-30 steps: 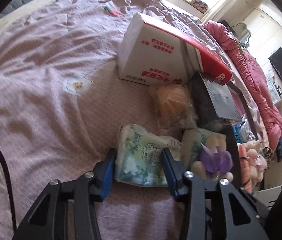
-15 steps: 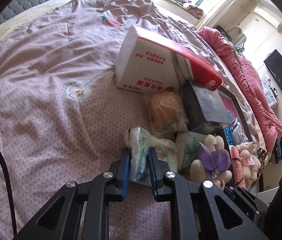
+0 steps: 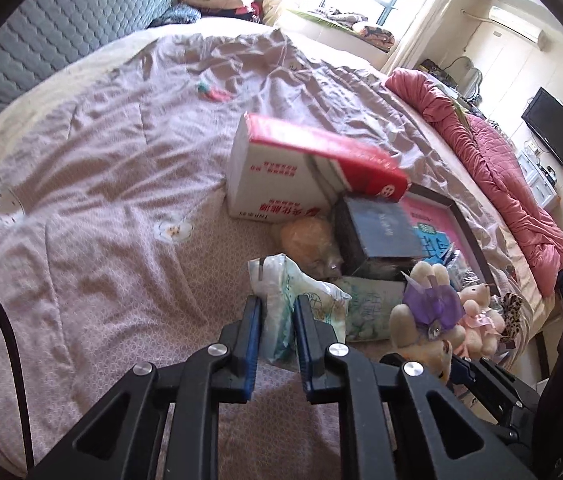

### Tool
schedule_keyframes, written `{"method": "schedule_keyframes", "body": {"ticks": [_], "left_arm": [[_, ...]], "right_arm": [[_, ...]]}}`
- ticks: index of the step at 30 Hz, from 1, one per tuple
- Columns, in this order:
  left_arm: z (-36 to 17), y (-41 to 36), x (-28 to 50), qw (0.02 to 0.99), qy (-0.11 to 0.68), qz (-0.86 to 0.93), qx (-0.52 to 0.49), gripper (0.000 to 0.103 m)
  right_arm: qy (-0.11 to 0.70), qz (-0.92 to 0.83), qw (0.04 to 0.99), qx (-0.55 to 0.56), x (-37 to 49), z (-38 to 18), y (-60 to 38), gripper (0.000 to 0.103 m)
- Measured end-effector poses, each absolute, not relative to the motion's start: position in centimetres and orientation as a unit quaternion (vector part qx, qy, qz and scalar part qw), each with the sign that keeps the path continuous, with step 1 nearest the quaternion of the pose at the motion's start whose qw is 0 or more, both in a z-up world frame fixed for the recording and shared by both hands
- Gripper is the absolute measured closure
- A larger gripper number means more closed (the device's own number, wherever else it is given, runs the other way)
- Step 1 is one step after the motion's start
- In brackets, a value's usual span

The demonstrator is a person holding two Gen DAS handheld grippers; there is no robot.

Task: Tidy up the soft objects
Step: 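Lift the tissue packet with the left tool while the right tool lifts the purple-bow bear, then carry the tissue packet over the pink tray with the left tool while the right tool carries the bear there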

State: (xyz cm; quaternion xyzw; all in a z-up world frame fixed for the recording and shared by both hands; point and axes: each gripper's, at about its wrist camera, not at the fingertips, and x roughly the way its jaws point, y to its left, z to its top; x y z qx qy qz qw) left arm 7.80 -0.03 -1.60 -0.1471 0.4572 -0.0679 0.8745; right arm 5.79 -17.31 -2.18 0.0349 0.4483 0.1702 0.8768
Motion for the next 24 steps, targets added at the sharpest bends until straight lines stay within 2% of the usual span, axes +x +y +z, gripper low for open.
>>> {"method": "schedule_keyframes", "body": {"ticks": [10,24], "left_arm": [[2.5,-1.7,6.5,0.893,0.423,-0.08,-0.129,0.086],[5.6,-6.0,5.2,0.903,0.404,-0.111,-0.095,0.086]], "right_arm": [[0.422,0.162,0.891,0.046,5.2,0.2,-19.2,0.057],[0.391,0.148,0.906,0.06,4.2,3.7,-22.2,0.057]]}}
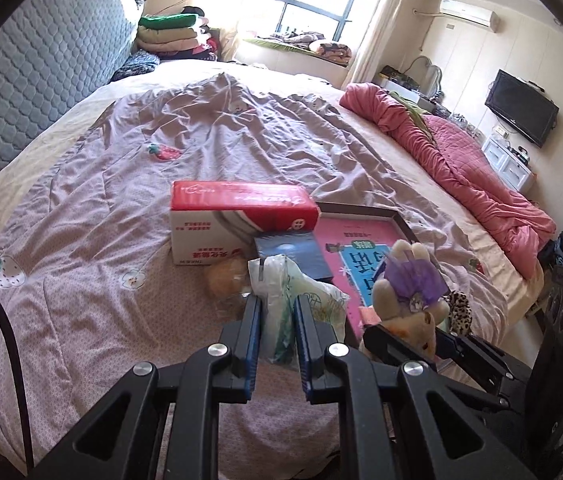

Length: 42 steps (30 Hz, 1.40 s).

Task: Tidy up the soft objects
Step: 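Carry the tissue packet over the pink tray with the left tool while the right tool carries the bear there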

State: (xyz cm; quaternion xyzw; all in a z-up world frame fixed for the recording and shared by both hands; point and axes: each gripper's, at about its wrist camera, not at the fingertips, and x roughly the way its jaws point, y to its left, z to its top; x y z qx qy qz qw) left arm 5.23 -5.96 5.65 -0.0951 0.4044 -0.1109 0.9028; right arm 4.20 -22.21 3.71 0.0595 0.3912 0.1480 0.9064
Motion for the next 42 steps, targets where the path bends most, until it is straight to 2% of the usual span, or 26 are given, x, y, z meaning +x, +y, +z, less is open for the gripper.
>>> {"method": "schedule_keyframes", "body": {"ticks": [20,42], "left_arm": [[7.3,-12.6,5.7,0.905,0.392,-0.156,-0.058,0.086],[2.8,-17.4,10.2,0.882,0.435,-0.164,-0.073,0.086]], "right_arm": [[0.354,0.083,0.928,0.083,3.8,7.3,-29.5,0.057],[0.365,0.017,0.927,0.086,4.9,5.8,-35.7,0.056]]}}
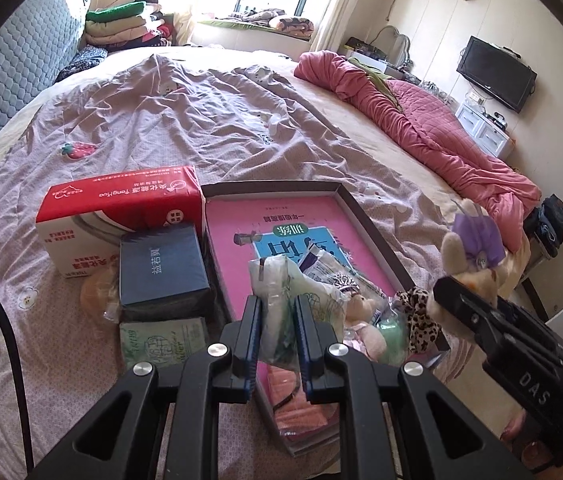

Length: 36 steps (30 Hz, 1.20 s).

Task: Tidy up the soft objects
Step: 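Carry the tissue packet over the pink tray with the left tool while the right tool carries the bear there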

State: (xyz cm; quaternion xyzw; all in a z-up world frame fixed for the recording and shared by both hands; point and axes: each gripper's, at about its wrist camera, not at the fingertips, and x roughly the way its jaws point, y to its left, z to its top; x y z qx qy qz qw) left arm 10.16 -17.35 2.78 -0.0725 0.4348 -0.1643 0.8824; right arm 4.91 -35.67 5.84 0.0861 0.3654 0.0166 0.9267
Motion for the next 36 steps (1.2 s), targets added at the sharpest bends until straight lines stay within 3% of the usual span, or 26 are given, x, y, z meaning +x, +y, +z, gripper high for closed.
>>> {"method": "schedule_keyframes", "body": {"ticks": [36], "left_arm": [[-2.5,-19.1,14.3,0.859,0.481,-0.159,-0.078,0.086]], "right_arm": [[0.433,0.01,0.899,0.058,8.4,-0.8,-36.2,0.054]]}}
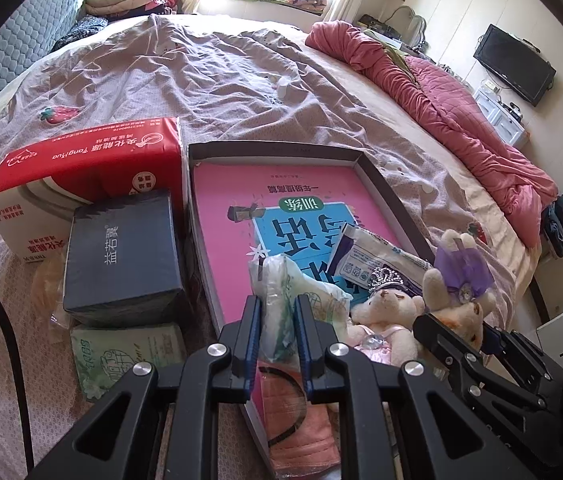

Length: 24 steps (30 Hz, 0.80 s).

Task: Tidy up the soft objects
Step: 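Carry the tissue packet over the pink tray with the left tool while the right tool carries the bear there, then open the left tool to drop the tissue packet while the right tool releases the bear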

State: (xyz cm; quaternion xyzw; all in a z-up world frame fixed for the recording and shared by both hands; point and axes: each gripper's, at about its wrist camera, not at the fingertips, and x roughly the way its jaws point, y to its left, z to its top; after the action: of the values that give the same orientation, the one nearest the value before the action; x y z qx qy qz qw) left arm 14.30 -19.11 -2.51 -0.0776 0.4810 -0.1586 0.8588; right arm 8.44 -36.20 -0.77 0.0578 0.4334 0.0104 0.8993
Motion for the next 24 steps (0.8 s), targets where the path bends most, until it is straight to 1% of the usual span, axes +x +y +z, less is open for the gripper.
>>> {"method": "schedule_keyframes", "body": {"ticks": [6,11,20,21,23,24], "left_arm": [[-2.6,-19.1,14.4,0.857,0.483,-0.159,-0.079,0.085],[-2.8,-19.2,14.5,0.856,0.486,-0.16,-0.081,0.085],[-2.9,-19.3,14.5,0.853,0.49,-0.16,-0.083,0.085],[-2.9,-19.3,14.6,0.852,0.491,-0.159,-0.085,0.085],[-3.0,-19.2,14.6,0.851,0.492,-0.161,-0.089,0.085],[-3.0,-19.2,14.6,0.85,0.493,-0.161,-0.089,0.084]], "right_arm": [[0.433,0.006,0.899,0.059,8.5,-1.0,-36.2,0.052],[0.432,0.001,0.9,0.06,8.3,-1.0,-36.4,0.046],[0.42,-0.004,0.905,0.068,7.9,-0.1,-36.8,0.045],[0.418,-0.005,0.906,0.07,7.8,0.1,-36.8,0.044],[0.413,-0.005,0.908,0.074,7.5,0.5,-37.0,0.038],[0.41,-0.007,0.909,0.075,7.4,0.7,-37.1,0.037]]}}
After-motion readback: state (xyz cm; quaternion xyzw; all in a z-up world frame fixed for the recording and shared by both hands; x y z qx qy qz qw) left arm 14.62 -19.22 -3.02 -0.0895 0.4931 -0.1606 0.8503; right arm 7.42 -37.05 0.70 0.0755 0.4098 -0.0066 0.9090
